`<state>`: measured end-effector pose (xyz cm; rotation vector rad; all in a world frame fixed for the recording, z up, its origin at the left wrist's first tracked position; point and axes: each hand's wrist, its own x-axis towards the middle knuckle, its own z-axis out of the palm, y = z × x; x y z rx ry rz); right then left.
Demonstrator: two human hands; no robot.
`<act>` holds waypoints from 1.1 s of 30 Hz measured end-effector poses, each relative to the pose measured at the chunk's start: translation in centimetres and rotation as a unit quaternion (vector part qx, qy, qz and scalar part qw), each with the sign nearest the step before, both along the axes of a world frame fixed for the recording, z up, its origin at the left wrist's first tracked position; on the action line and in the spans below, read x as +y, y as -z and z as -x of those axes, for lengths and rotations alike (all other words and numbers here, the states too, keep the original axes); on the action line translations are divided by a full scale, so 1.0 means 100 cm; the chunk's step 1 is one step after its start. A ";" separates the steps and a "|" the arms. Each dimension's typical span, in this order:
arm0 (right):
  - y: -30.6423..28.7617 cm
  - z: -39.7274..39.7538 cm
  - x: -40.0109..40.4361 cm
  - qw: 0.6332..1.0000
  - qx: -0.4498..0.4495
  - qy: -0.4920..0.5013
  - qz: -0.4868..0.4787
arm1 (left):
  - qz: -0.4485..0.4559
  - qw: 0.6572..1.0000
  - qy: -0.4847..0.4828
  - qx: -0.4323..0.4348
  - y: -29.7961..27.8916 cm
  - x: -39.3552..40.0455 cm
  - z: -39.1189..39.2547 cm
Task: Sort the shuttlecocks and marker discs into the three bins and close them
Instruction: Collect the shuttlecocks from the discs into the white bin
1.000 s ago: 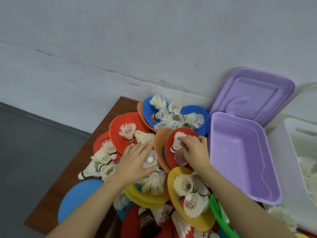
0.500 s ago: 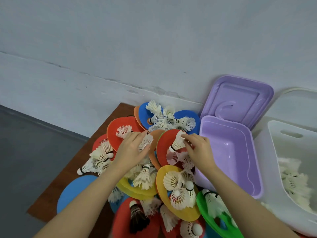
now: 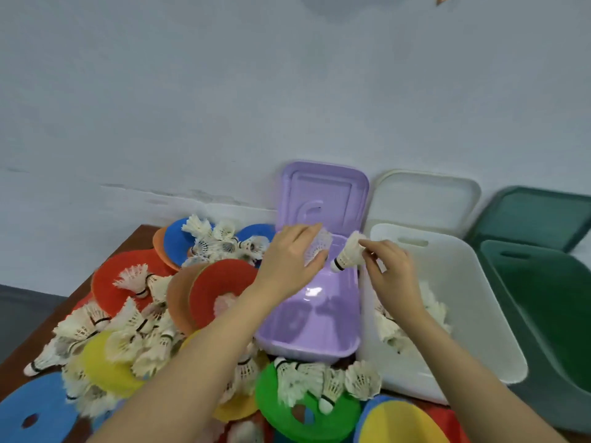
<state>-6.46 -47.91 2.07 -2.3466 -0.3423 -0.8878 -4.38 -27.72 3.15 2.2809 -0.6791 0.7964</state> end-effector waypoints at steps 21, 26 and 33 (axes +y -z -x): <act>0.011 0.039 -0.057 0.989 0.118 -0.008 0.093 | -0.159 0.979 0.004 0.126 0.009 -0.044 0.033; 0.006 0.045 0.019 0.985 0.112 -0.101 0.089 | -0.165 0.977 -0.025 0.130 0.013 0.039 0.056; 0.036 0.069 0.128 0.965 0.155 -0.180 0.111 | -0.132 0.971 -0.089 0.181 0.043 0.152 0.107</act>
